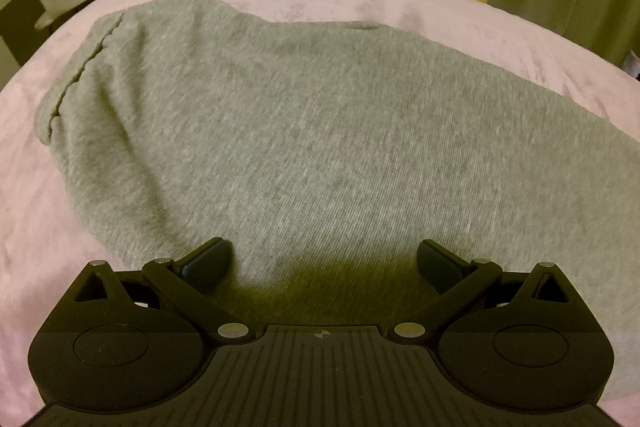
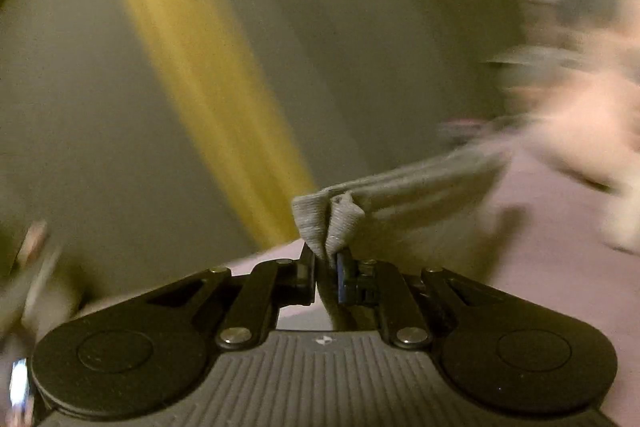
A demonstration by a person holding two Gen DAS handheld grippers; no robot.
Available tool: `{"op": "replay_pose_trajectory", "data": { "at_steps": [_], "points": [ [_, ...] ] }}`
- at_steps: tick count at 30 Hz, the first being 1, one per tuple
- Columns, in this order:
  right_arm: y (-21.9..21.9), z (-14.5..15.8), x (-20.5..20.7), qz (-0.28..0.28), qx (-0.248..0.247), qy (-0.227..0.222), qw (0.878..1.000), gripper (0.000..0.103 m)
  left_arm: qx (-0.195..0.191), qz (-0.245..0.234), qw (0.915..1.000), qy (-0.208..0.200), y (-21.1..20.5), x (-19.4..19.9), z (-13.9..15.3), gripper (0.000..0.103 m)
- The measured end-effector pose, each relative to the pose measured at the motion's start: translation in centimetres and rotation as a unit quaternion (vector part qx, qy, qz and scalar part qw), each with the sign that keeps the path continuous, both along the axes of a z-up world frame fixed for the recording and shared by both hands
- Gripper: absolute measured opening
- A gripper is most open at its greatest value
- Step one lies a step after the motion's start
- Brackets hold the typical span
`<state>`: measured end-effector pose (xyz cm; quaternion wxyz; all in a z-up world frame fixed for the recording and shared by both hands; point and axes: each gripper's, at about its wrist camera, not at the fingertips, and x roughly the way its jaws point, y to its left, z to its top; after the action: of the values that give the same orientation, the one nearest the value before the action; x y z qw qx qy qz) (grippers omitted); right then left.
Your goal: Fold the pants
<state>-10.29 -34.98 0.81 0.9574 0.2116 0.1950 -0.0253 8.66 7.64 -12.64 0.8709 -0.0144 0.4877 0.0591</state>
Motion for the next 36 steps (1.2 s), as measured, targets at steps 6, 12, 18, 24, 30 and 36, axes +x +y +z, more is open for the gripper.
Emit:
{"op": "replay_pose_trajectory", "data": {
  "at_steps": [6,12,18,24,30,36],
  "points": [
    [14.4,-9.1,4.3,0.202,-0.061,0.154,0.965,0.011,-0.037,0.009,0.9992,-0.014,1.0,-0.8,0.8,0.103],
    [15.5,-10.7,4.2,0.219,-0.073,0.193,0.954,0.015,-0.059,-0.005,0.998,-0.02,0.6,-1.3,1.1,0.103],
    [14.0,-9.4,3.1,0.205,-0.013,0.145,0.968,0.012,-0.106,-0.042,0.993,-0.034,-0.1,-2.0,1.6,0.103],
    [14.4,-8.9,3.1,0.19,0.045,0.128,0.972,0.01,-0.103,-0.044,0.9933,-0.028,-0.6,-1.8,1.4,0.103],
    [15.7,-10.3,3.3,0.235,0.017,0.191,0.953,0.01,-0.093,-0.044,0.9945,-0.021,-0.4,-1.8,1.5,0.103],
    [12.4,-8.2,2.3,0.219,0.103,0.154,0.958,0.037,-0.084,-0.048,0.9952,-0.018,-0.4,-1.5,1.3,0.103]
  ]
}}
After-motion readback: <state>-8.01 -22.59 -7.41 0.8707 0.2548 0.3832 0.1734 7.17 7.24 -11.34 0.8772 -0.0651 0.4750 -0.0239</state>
